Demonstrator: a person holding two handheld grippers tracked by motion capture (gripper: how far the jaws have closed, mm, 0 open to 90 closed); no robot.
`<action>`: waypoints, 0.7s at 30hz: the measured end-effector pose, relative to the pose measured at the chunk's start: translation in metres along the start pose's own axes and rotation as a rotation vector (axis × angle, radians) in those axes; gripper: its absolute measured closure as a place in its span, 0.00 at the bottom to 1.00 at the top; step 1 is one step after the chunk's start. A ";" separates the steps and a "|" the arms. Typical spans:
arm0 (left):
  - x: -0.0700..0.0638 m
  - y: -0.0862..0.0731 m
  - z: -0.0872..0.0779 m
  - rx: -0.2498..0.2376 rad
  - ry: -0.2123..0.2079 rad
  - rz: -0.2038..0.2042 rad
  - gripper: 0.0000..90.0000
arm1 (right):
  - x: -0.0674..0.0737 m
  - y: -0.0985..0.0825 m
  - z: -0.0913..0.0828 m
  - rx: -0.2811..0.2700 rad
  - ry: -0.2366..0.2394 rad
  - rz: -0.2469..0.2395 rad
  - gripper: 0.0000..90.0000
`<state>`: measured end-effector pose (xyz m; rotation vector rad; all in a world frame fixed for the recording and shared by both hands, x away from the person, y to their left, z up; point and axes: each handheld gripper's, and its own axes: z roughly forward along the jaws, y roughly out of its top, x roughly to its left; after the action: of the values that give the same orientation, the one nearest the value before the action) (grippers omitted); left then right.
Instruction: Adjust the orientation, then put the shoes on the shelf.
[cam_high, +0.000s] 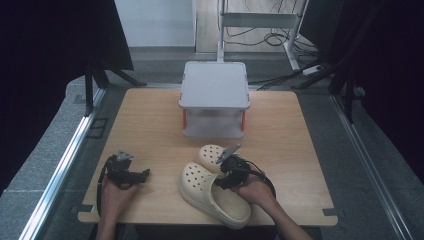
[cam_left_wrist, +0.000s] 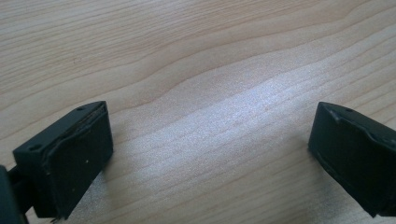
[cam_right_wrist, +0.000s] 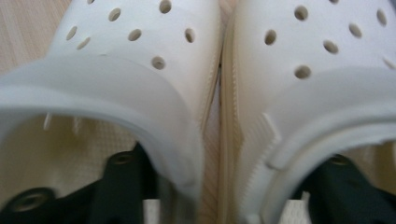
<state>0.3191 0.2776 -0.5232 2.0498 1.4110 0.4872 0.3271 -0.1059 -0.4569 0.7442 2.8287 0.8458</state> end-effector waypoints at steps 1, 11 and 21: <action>0.000 0.000 0.000 0.000 0.000 0.000 0.00 | 0.000 0.000 0.000 0.001 0.001 0.015 0.60; 0.000 0.000 0.000 0.002 0.000 0.002 0.00 | 0.002 0.000 -0.006 0.016 -0.007 0.063 0.72; 0.000 0.000 0.000 0.002 0.000 0.003 0.00 | 0.000 0.005 -0.031 0.007 -0.017 0.089 0.72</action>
<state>0.3191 0.2778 -0.5231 2.0543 1.4092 0.4877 0.3219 -0.1177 -0.4283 0.8802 2.8036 0.8387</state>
